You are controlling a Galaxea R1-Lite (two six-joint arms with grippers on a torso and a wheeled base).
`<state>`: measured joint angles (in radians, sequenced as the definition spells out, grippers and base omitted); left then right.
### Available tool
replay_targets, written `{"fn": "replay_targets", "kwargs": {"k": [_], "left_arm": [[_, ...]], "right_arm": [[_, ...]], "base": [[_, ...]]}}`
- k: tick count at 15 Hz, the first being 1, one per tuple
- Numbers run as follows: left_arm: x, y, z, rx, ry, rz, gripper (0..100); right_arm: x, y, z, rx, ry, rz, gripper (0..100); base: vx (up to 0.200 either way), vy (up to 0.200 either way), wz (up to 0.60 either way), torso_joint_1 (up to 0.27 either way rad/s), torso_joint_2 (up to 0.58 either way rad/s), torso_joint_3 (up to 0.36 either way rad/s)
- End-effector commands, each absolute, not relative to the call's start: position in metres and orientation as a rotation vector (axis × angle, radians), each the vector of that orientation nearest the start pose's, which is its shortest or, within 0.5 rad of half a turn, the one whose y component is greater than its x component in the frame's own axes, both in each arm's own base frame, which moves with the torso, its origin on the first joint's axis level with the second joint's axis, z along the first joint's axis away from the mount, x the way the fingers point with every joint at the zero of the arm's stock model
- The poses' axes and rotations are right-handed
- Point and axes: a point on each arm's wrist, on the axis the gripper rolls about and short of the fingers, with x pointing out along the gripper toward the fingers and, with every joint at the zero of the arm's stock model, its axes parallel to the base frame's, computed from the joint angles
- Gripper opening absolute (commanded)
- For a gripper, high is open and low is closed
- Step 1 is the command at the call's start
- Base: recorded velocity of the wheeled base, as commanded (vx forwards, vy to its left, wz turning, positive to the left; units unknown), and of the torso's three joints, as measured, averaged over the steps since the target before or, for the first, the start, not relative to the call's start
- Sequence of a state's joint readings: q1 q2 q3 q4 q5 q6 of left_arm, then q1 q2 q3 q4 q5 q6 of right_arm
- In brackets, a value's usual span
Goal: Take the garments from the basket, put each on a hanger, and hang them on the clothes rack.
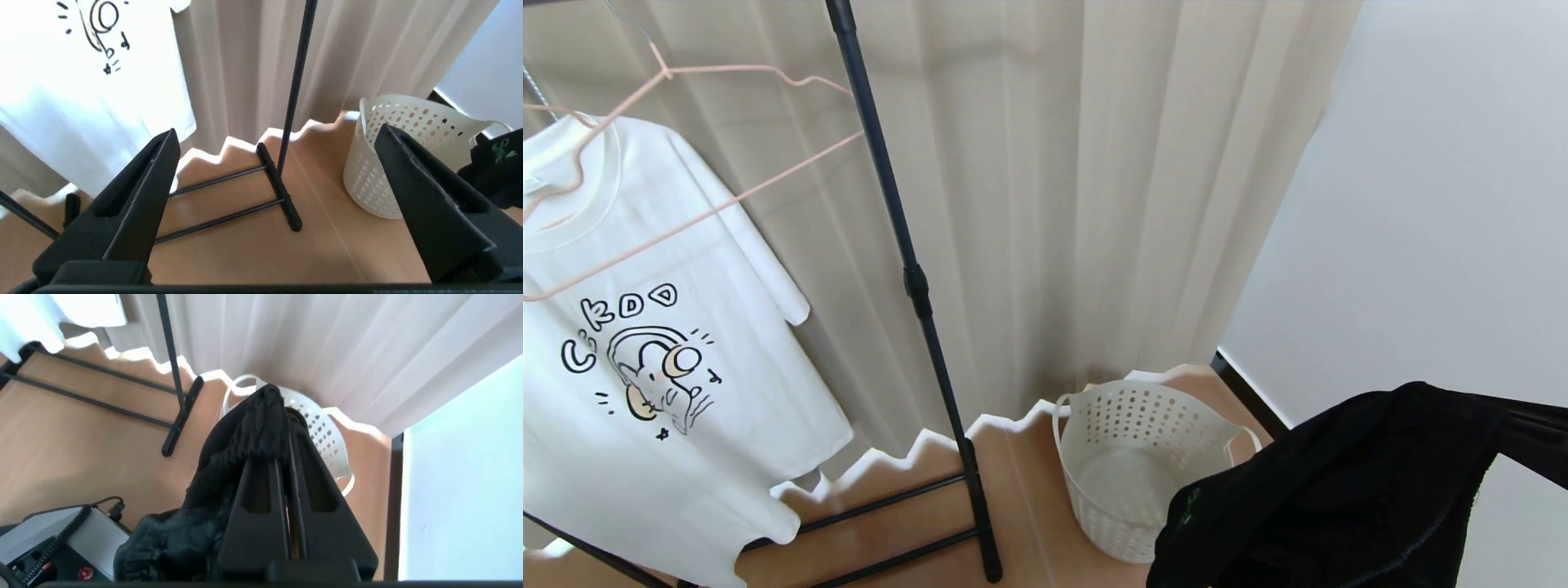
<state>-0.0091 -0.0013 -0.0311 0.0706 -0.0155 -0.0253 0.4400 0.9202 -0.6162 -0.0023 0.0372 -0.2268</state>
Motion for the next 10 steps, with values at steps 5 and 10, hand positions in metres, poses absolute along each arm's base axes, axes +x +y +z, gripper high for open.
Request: {"fn": "replay_targets", "kwargs": {"k": [5,10], "left_arm": [[-0.0253,-0.0001,0.0767,-0.026,0.04,-0.024,100],[-0.0253,-0.0001,0.0767,-0.026,0.04,-0.024,100]], "right_arm": [[0.0963,0.0463,0.2253,-0.284,0.256,0.508,0],[0.0956,0.046,0.2261,-0.283,0.252,0.508,0]], "base": [[0.0,0.0,0.0,0.193,-0.53,-0.167],[0.0,0.0,0.0,0.225,-0.56,-0.317]]}}
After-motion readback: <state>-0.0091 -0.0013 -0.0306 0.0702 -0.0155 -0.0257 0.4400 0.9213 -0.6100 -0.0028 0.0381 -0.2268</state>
